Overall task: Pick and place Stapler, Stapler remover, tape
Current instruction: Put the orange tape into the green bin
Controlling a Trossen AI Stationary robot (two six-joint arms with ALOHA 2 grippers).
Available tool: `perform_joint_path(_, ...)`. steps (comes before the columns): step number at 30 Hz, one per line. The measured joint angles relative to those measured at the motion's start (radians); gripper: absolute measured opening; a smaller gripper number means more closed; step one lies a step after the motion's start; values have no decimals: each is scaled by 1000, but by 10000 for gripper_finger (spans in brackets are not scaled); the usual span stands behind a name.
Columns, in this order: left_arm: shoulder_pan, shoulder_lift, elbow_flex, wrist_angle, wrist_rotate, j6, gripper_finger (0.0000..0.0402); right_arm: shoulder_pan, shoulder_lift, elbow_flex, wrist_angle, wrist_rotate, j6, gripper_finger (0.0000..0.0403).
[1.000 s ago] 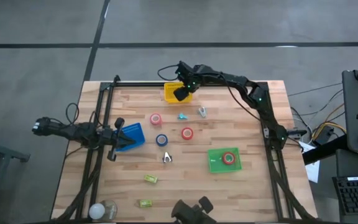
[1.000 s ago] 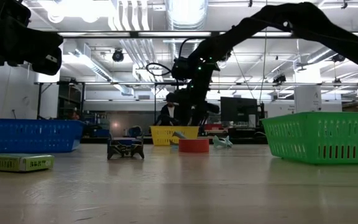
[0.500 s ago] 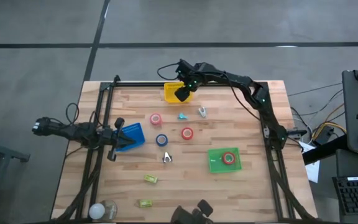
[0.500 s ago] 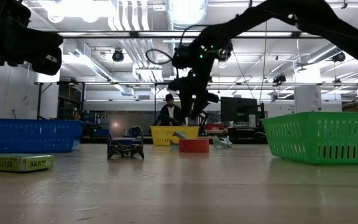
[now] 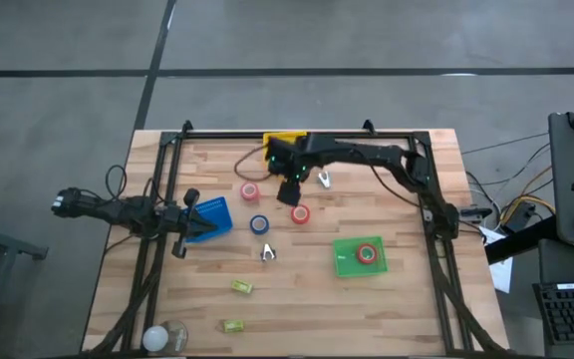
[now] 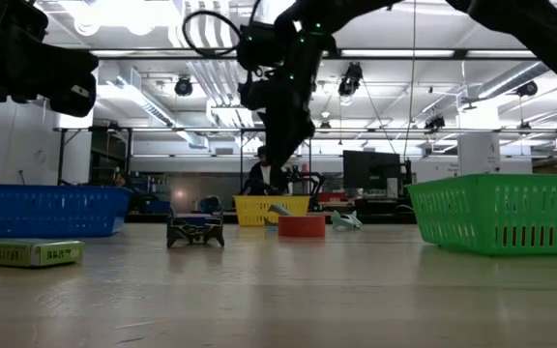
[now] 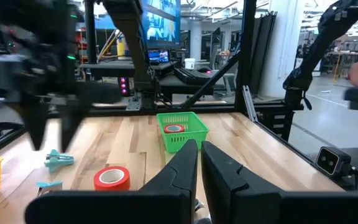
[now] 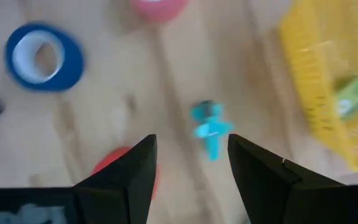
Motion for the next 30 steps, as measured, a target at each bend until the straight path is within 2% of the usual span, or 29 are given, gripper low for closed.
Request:
perform_joint_path(7,0,0,0,0,0,0,26,124,0,-33,-28,1,-1,182)
perform_joint_path(12,0,0,0,0,0,0,26,171,0,-76,-24,3,-28,174)
perform_joint_path(30,0,0,0,0,0,0,26,173,2,-291,138,3,-31,137)
